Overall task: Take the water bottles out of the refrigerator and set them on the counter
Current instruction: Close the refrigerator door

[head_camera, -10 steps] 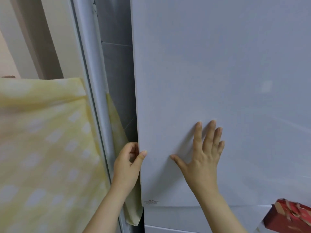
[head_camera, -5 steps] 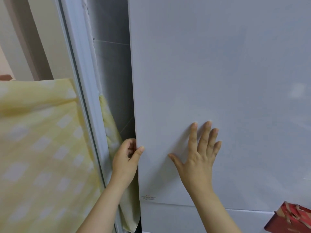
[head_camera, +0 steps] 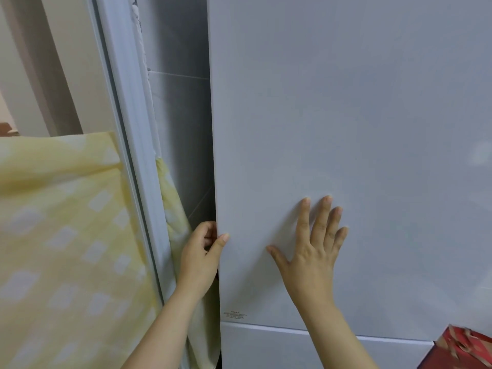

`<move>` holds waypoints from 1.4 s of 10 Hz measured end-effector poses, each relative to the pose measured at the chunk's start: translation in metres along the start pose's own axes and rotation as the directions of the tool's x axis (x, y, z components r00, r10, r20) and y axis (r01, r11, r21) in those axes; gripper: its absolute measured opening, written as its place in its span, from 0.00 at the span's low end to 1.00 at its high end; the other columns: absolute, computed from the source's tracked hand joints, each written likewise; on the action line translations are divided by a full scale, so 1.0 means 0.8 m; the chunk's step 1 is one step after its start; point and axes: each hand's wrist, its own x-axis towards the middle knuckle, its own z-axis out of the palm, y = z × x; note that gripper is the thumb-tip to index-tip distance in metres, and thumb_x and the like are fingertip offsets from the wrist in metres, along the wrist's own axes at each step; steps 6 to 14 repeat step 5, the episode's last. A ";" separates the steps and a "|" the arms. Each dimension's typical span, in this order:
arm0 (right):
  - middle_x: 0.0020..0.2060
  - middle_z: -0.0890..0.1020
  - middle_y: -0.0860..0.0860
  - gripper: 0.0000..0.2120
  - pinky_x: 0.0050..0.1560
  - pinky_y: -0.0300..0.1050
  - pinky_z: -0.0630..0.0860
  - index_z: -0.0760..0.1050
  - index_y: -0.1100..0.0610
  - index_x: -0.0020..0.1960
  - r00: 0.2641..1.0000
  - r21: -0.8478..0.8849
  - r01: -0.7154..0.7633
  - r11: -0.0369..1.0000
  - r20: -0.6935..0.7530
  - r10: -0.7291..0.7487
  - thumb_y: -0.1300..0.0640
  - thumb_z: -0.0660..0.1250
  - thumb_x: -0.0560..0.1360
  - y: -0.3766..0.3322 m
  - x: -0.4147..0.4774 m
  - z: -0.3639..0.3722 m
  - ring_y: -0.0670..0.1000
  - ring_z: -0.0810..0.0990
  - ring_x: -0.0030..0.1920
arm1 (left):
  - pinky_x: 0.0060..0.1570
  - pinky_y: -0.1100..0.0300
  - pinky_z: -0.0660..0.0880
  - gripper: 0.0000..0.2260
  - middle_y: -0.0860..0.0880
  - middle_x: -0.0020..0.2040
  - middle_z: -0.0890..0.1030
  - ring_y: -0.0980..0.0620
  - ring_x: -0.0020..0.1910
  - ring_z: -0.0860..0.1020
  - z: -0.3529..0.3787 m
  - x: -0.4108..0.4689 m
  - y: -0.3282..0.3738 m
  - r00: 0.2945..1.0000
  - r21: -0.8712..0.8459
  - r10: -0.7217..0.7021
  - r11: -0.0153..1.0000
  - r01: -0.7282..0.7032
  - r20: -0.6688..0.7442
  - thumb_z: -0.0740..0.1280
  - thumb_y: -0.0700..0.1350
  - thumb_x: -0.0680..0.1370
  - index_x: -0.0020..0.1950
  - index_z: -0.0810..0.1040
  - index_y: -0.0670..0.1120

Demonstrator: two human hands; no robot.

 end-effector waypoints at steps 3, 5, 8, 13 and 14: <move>0.79 0.43 0.52 0.50 0.76 0.59 0.50 0.45 0.47 0.79 0.995 0.063 0.007 0.998 0.101 -0.014 0.51 0.76 0.69 0.003 -0.006 -0.031 0.55 0.41 0.79 | 0.42 0.70 0.69 0.11 0.58 0.50 0.77 0.56 0.50 0.76 0.004 -0.017 0.009 0.993 0.083 -0.044 0.995 0.053 -0.108 0.66 0.43 0.79 0.61 0.75 0.49; 0.76 0.58 0.43 0.31 0.63 0.31 0.59 0.61 0.47 0.75 0.962 0.267 -0.125 0.955 0.267 0.051 0.48 0.69 0.75 -0.002 -0.040 -0.101 0.43 0.60 0.74 | 0.54 0.64 0.72 0.17 0.53 0.60 0.76 0.55 0.59 0.76 -0.009 -0.067 0.031 0.999 0.041 -0.019 0.999 0.020 -0.041 0.68 0.43 0.77 0.66 0.73 0.47; 0.76 0.58 0.43 0.31 0.63 0.31 0.59 0.61 0.47 0.75 0.962 0.267 -0.125 0.955 0.267 0.051 0.48 0.69 0.75 -0.002 -0.040 -0.101 0.43 0.60 0.74 | 0.54 0.64 0.72 0.17 0.53 0.60 0.76 0.55 0.59 0.76 -0.009 -0.067 0.031 0.999 0.041 -0.019 0.999 0.020 -0.041 0.68 0.43 0.77 0.66 0.73 0.47; 0.76 0.58 0.43 0.31 0.63 0.31 0.59 0.61 0.47 0.75 0.962 0.267 -0.125 0.955 0.267 0.051 0.48 0.69 0.75 -0.002 -0.040 -0.101 0.43 0.60 0.74 | 0.54 0.64 0.72 0.17 0.53 0.60 0.76 0.55 0.59 0.76 -0.009 -0.067 0.031 0.999 0.041 -0.019 0.999 0.020 -0.041 0.68 0.43 0.77 0.66 0.73 0.47; 0.76 0.58 0.43 0.31 0.63 0.31 0.59 0.61 0.47 0.75 0.962 0.267 -0.125 0.955 0.267 0.051 0.48 0.69 0.75 -0.002 -0.040 -0.101 0.43 0.60 0.74 | 0.54 0.64 0.72 0.17 0.53 0.60 0.76 0.55 0.59 0.76 -0.009 -0.067 0.031 0.999 0.041 -0.019 0.999 0.020 -0.041 0.68 0.43 0.77 0.66 0.73 0.47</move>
